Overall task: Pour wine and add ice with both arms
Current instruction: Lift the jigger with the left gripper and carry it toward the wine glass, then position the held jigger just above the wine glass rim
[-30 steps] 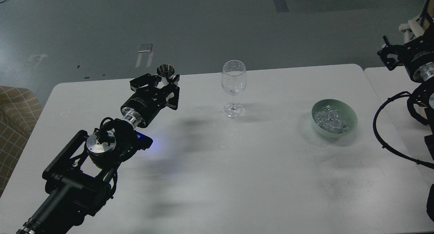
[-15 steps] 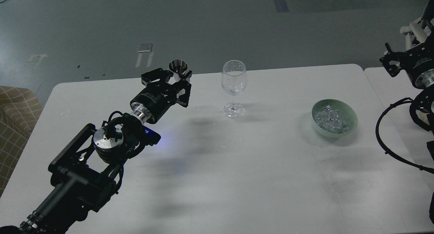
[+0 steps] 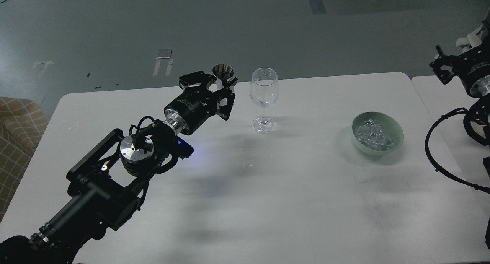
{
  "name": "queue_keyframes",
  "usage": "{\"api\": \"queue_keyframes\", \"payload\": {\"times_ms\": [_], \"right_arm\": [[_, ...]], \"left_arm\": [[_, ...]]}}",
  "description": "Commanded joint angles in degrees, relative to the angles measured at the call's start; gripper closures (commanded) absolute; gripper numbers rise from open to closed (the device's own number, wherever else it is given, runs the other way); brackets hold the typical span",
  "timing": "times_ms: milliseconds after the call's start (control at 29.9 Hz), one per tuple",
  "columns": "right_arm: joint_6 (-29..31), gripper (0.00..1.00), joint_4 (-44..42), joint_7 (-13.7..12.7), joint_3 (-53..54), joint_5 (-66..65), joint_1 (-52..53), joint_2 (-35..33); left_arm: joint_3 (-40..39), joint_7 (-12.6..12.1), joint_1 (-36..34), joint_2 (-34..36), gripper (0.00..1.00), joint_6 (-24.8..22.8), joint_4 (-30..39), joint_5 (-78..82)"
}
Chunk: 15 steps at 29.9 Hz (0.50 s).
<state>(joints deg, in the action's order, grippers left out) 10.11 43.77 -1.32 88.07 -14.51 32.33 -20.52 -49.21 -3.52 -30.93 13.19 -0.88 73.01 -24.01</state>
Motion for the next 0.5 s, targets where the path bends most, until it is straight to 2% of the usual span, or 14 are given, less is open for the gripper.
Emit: {"api": "queue_keyframes", "payload": {"times_ms": [0, 201, 301, 468], "right_arm": [[-0.01, 0.00, 0.08, 0.00, 0.00, 0.10, -0.42, -0.05], [0.08, 0.00, 0.08, 0.00, 0.00, 0.10, -0.51, 0.04], [0.08, 0.00, 0.17, 0.00, 0.09, 0.10, -0.34, 0.13], [0.17, 0.00, 0.17, 0.00, 0.09, 0.10, -0.16, -0.05]], "left_arm": [[0.26, 0.01, -1.41, -0.01, 0.61, 0.00, -1.12, 0.01], [0.43, -0.17, -2.03, 0.70, 0.61, 0.00, -1.38, 0.01], [0.43, -1.74, -2.03, 0.78, 0.62, 0.52, -1.47, 0.28], [0.43, -2.10, -2.03, 0.70, 0.62, 2.46, -1.47, 0.80]]}}
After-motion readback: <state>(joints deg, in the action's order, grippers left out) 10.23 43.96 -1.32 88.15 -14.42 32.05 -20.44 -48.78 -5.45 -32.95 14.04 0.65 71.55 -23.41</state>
